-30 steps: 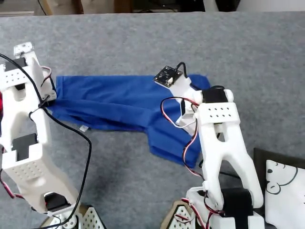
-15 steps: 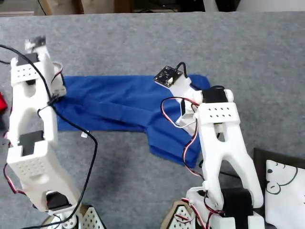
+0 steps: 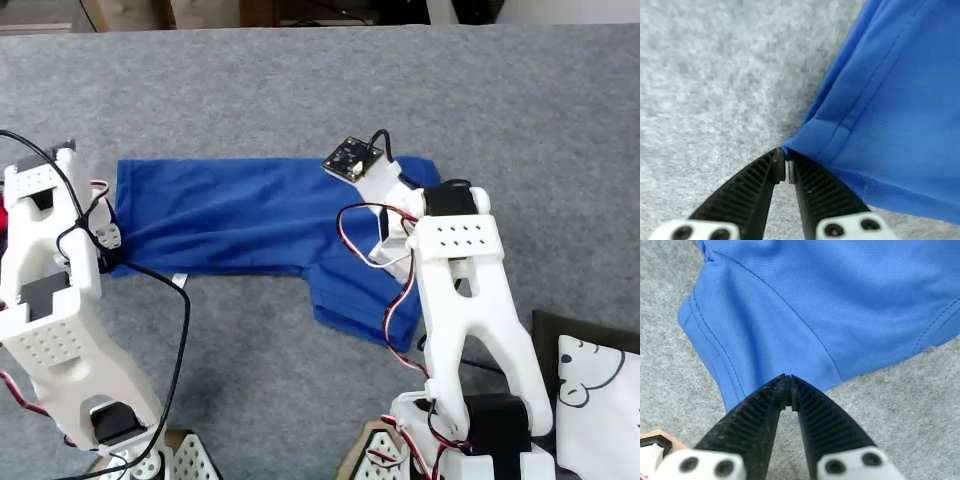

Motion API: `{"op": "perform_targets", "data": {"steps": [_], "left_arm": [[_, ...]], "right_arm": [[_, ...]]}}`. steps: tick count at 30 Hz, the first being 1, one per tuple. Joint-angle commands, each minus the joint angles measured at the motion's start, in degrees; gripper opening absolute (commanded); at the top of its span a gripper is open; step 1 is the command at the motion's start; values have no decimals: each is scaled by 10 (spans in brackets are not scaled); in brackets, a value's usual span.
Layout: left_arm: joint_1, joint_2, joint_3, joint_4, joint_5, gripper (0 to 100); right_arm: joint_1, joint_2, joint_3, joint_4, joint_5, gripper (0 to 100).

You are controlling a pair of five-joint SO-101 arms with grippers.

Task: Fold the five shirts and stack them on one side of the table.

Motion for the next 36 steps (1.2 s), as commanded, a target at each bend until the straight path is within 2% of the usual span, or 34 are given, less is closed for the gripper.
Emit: {"op": "perform_targets", "data": {"steps": [1,5,8,12,17,21,23,31,36], "left_arm": [[-1,-7,-29,9,19,122],[-17,-33,-95,118,33,277],[-19,-57,-156,172,25,276],[-16,-81,-238,192,27,274],[10,-32,-254,79,122,249],[57,41,-259,23,139,65],[82,73,-260,8,130,15],[136,159,-297,-59,127,19],[132,208,-352,-119,124,19]], "right_arm": [[7,-23,-6,-9,-4,9],[6,-16,-22,-9,-3,62],[7,27,-63,-9,-5,75],[7,116,-146,-9,-36,5],[7,242,-257,-23,-72,5],[8,335,-320,-29,-92,5],[8,376,-348,-30,-97,5],[71,503,-455,-38,-92,5],[83,570,-514,-33,-83,5]]}}
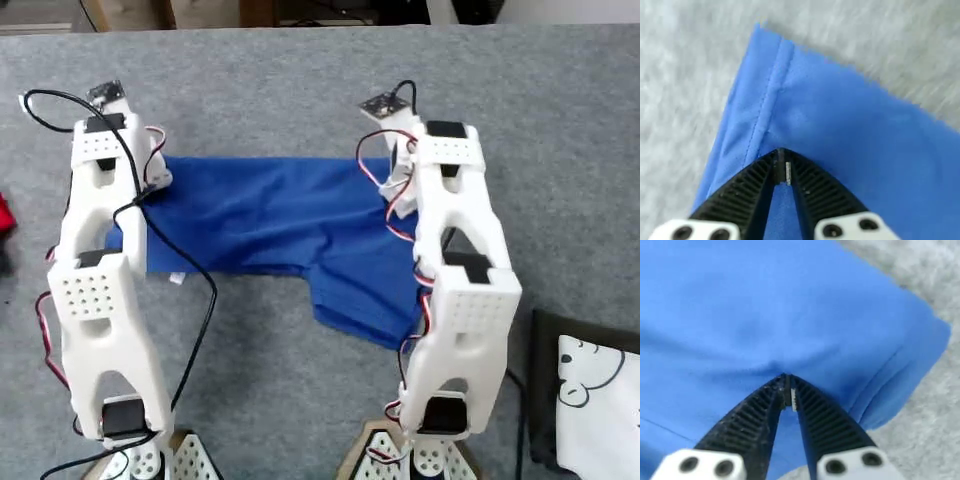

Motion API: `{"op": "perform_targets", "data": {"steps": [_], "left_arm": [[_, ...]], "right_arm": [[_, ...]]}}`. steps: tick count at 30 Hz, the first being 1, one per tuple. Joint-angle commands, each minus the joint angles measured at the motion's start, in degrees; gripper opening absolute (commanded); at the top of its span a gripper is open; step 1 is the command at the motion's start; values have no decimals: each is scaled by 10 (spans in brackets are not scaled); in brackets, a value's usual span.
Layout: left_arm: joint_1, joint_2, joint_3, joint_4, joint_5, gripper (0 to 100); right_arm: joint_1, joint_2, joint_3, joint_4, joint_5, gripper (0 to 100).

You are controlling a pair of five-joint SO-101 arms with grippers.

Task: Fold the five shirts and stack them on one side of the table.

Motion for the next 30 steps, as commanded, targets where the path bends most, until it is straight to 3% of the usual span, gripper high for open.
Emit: {"op": "perform_targets", "data": {"steps": [1,9,18,24,28,30], "left_arm": [[-1,20,-62,-43,-6,19],[-14,99,-177,-41,-6,19],[-8,104,-407,156,-6,21],[12,108,-578,305,-48,84],[18,96,-549,305,-73,96],[17,82,-520,305,-74,54]], "right_arm": [[11,24,-59,1,11,5],[11,62,-132,22,31,5],[-16,-72,-147,126,74,5],[-74,-234,-29,157,108,5],[-116,-343,119,138,115,5],[-131,-396,196,118,115,5]]}}
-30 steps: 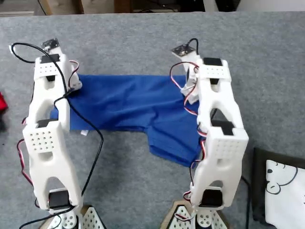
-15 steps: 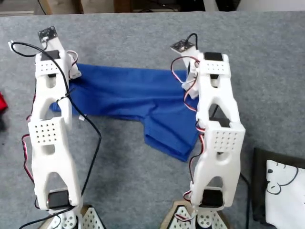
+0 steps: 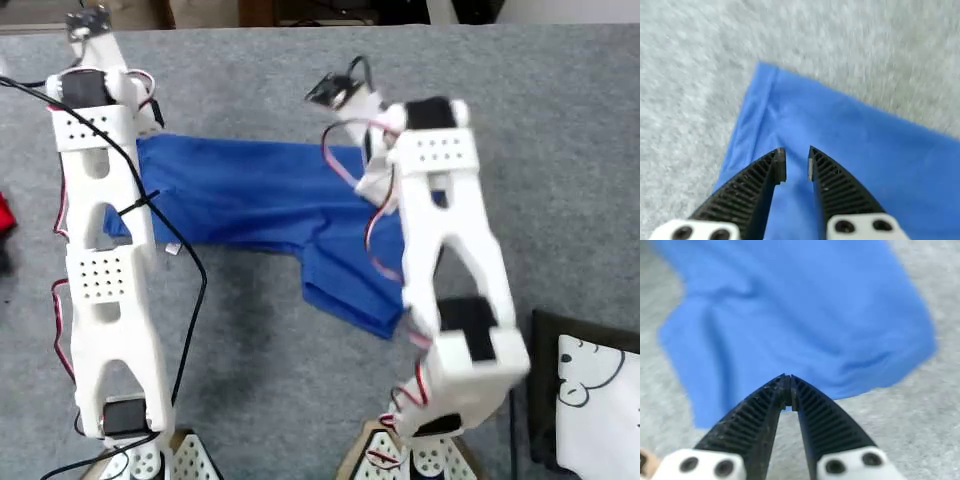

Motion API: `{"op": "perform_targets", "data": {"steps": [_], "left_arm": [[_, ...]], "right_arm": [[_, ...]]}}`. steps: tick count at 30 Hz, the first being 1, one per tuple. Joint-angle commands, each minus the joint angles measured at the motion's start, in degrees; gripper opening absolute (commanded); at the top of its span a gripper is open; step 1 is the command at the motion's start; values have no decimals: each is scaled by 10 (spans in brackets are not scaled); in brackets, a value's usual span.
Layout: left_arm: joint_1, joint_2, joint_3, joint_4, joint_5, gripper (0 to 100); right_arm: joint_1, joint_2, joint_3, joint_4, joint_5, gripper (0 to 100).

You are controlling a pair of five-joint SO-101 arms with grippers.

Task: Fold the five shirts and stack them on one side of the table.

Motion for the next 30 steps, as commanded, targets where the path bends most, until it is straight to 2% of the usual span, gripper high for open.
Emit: {"op": "perform_targets", "data": {"steps": [1,7,12,14,20,25,30], "left_arm": [[3,-40,36,10,-8,25],[-5,-154,221,9,-10,17],[-23,-289,404,4,-10,17],[-34,-328,493,-21,-10,17],[-59,-464,864,-296,-33,17],[-57,-556,1095,-529,-46,18],[-61,-572,1125,-579,-20,18]], "right_arm": [[-32,-125,130,-33,4,9],[-83,-235,281,-46,9,122],[-141,-266,347,-46,10,126],[-166,-261,378,-50,11,127],[-174,-257,473,-132,10,140],[-173,-255,500,-175,9,169],[-171,-252,503,-204,8,171]]}}
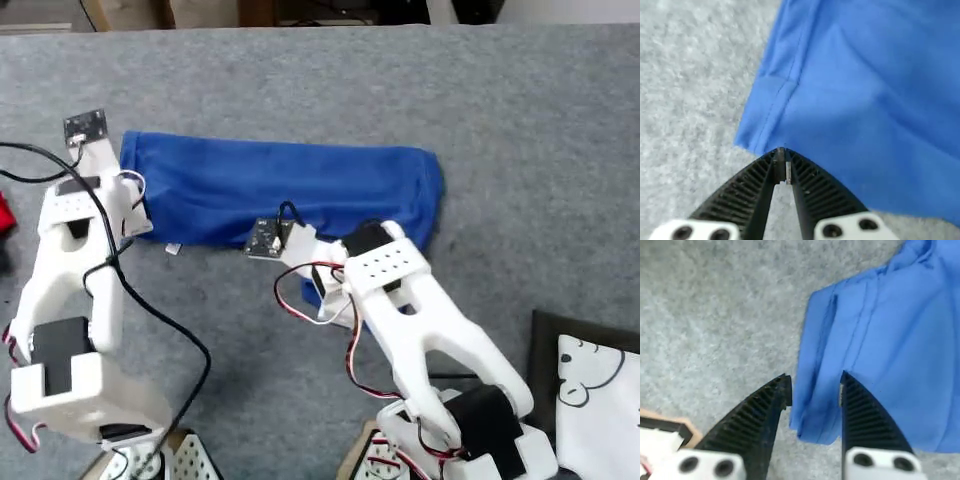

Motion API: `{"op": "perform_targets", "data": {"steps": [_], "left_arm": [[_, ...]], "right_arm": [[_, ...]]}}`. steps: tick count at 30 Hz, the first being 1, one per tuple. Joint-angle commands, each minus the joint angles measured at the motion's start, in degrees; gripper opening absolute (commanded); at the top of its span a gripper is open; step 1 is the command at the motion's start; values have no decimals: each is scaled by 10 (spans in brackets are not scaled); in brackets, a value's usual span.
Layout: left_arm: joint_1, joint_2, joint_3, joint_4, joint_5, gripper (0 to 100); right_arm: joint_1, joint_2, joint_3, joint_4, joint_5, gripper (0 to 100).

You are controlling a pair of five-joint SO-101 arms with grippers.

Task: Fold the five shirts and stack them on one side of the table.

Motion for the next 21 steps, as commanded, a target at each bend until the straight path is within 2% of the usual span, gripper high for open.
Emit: {"op": "perform_targets", "data": {"steps": [1,9,21], "left_arm": [[-6,-26,10,-34,20,18],[-6,5,4,-62,21,18],[-6,5,-2,-62,21,18]], "right_arm": [[-5,-7,2,-24,1,171],[-5,126,0,-76,-8,196],[-5,175,-27,-52,-4,192]]}}
